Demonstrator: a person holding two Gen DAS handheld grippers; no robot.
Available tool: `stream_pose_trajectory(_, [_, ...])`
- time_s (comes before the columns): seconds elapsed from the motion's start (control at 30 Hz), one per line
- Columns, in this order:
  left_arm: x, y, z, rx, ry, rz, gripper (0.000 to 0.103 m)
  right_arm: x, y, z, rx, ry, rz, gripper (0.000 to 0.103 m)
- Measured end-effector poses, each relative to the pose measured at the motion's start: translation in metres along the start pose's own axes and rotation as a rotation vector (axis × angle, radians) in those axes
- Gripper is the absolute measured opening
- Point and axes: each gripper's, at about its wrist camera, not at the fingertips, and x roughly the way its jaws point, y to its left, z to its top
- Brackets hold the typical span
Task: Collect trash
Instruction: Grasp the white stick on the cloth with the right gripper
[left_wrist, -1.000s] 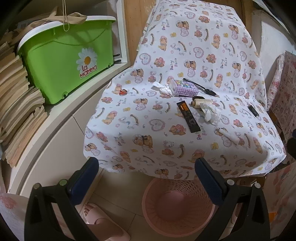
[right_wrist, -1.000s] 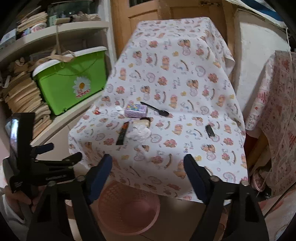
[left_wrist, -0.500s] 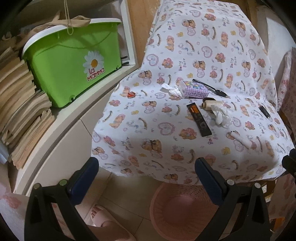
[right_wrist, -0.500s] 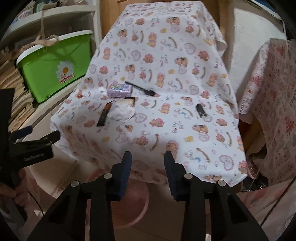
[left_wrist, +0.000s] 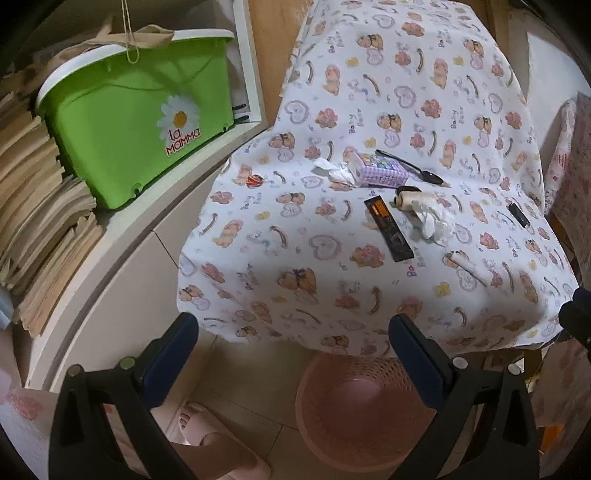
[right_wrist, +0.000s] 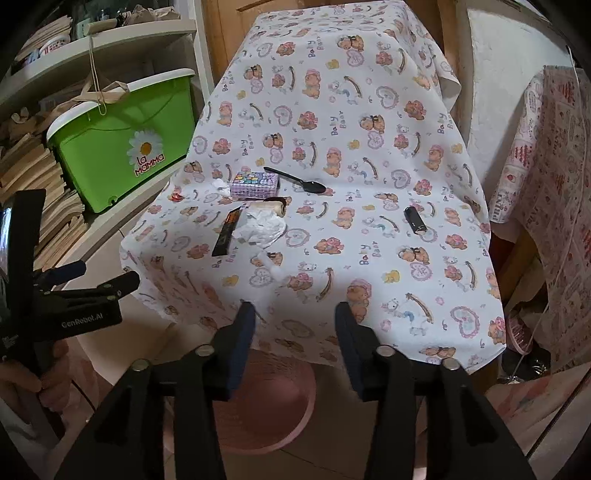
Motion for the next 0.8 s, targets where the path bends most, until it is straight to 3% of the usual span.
stream_pose_trajectory(0.1, [-0.001, 0.0, 0.0, -0.007, -0.006, -0.026, 0.103, -0.007, 0.003, 0.005, -0.022, -0.006, -0.012, 0.069])
stream_pose_trajectory(0.2, [0.005, -0.002, 0.003, 0.009, 0.0, -0.004, 0.103, -0.015, 0.005, 0.018, -0.025, -0.028, 0.009, 0.071])
stream_pose_trajectory(0.37, [0.032, -0.001, 0.02, -0.018, 0.15, -0.063, 0.103, -0.029, 0.001, 0.052, -0.019, -0.095, -0.007, 0.071])
stream_pose_trajectory(0.53, [0.019, -0.011, 0.059, 0.024, 0.072, -0.063, 0.101, -0.03, -0.012, 0.079, 0.048, -0.147, -0.024, 0.073])
stream_pose_trajectory(0.6, [0.028, -0.022, 0.07, 0.07, 0.117, -0.046, 0.085, -0.023, -0.018, 0.082, 0.069, -0.159, 0.011, 0.077])
stream_pose_trajectory(0.63, [0.036, -0.027, 0.072, 0.081, 0.14, -0.043, 0.08, -0.017, -0.018, 0.08, 0.061, -0.165, 0.068, 0.085])
stream_pose_trajectory(0.7, [0.051, -0.031, 0.067, 0.07, 0.173, -0.068, 0.065, 0.002, -0.014, 0.071, -0.001, -0.105, 0.132, 0.086])
stream_pose_trajectory(0.8, [0.067, -0.031, 0.047, 0.02, 0.212, -0.133, 0.051, 0.024, -0.01, 0.053, -0.052, -0.035, 0.098, 0.086])
